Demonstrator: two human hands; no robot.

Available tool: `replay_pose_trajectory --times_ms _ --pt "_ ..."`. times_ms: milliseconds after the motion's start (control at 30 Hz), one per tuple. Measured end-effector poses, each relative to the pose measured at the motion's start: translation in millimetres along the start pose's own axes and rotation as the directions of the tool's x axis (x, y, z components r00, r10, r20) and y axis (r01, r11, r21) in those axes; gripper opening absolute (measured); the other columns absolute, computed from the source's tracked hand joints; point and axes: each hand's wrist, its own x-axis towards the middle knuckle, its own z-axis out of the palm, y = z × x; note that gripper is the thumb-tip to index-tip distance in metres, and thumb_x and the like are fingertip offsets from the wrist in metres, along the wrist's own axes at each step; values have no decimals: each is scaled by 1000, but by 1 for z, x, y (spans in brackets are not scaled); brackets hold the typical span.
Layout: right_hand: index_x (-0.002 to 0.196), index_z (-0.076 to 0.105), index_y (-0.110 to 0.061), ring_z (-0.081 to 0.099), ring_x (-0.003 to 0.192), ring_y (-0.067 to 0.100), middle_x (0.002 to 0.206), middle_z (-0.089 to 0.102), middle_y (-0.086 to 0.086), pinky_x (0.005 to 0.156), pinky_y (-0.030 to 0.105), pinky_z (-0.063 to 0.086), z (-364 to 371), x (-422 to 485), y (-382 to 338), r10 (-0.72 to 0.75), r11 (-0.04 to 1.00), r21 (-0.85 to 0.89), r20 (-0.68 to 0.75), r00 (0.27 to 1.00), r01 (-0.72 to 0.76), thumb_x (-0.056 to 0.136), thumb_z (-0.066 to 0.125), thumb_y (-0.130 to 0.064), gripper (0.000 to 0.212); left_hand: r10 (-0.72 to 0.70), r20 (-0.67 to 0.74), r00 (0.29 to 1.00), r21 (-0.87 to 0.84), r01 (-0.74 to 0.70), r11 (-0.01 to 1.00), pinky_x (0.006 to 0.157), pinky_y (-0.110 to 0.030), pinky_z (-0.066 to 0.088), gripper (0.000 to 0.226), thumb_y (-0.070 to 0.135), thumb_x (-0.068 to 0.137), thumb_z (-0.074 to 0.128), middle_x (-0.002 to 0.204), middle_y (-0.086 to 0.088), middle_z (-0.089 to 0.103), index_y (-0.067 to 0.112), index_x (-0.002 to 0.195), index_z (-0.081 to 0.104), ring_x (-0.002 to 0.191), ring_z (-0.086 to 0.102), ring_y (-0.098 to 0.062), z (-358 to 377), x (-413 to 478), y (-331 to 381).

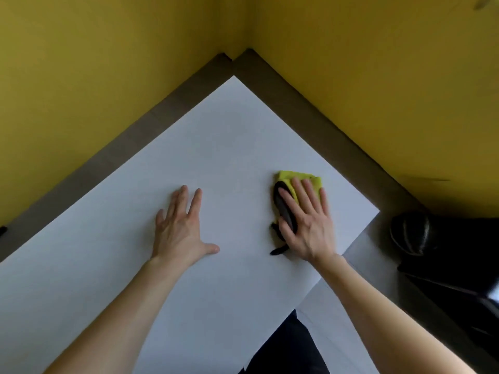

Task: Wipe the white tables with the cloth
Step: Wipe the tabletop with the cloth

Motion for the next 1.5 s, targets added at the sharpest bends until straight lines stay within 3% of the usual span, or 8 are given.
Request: replay_pose_trajectory --times_ms 167,433,600,833,1000,1133,1267,1500 --pt "167 40 -30 11 169 31 178 27 5 133 63 4 -2 83 5 222 970 -89 -56 974 -226 100 52 -54 72 110 -32 993 85 -107 991 132 -58 18 123 76 80 72 181 -6 -10 36 173 1 168 -6 -26 8 11 39" --pt "163 47 -29 21 165 36 175 34 8 132 63 6 25 252 -74 60 997 -49 -29 998 -61 97 40 -57 72 81 2 997 127 -80 989 135 -57 12 121 72 89 72 180 -5 -21 36 172 -8 168 -16 -27 14 13 45" --pt "165 43 -30 18 167 35 178 29 6 135 59 3 9 204 -19 -66 998 -7 -15 998 66 100 43 -57 70 74 -8 997 128 -72 989 134 -55 16 121 75 85 73 181 -4 -16 36 173 -1 168 -11 -25 15 13 43" --pt "167 38 -33 10 169 30 180 25 4 134 61 6 -14 43 62 147 985 -81 -47 988 -151 105 50 -51 66 98 -24 995 77 -96 992 133 -53 17 120 76 81 77 182 -1 -6 40 172 8 169 -4 -22 15 14 35" --pt "168 38 -29 5 169 31 181 21 7 134 62 4 1 -23 2 269 955 -110 -72 961 -275 103 48 -53 71 69 -102 992 -73 -77 994 133 -49 21 108 57 89 81 182 -5 8 31 173 19 167 13 -24 43 -48 -1" --pt "169 37 -27 3 169 34 181 17 9 132 65 6 29 -75 -133 -13 999 -35 36 999 15 101 51 -55 75 -105 -142 984 -96 91 991 129 -51 31 118 52 78 93 180 -11 17 23 171 27 165 21 -32 87 -140 -79" --pt "171 30 -26 -1 169 34 182 11 9 132 65 4 62 -121 -245 -431 900 29 211 877 435 101 49 -59 80 -319 -63 946 -112 311 944 128 -51 32 135 58 68 98 181 -10 12 23 173 20 167 14 -29 120 -204 -141" --pt "169 36 -32 9 169 28 181 21 2 134 62 9 58 -77 -171 -593 802 46 192 782 596 98 52 -59 77 -430 -19 903 -201 418 886 129 -48 31 139 63 63 98 182 -1 5 27 172 20 167 11 -22 140 -213 -155"
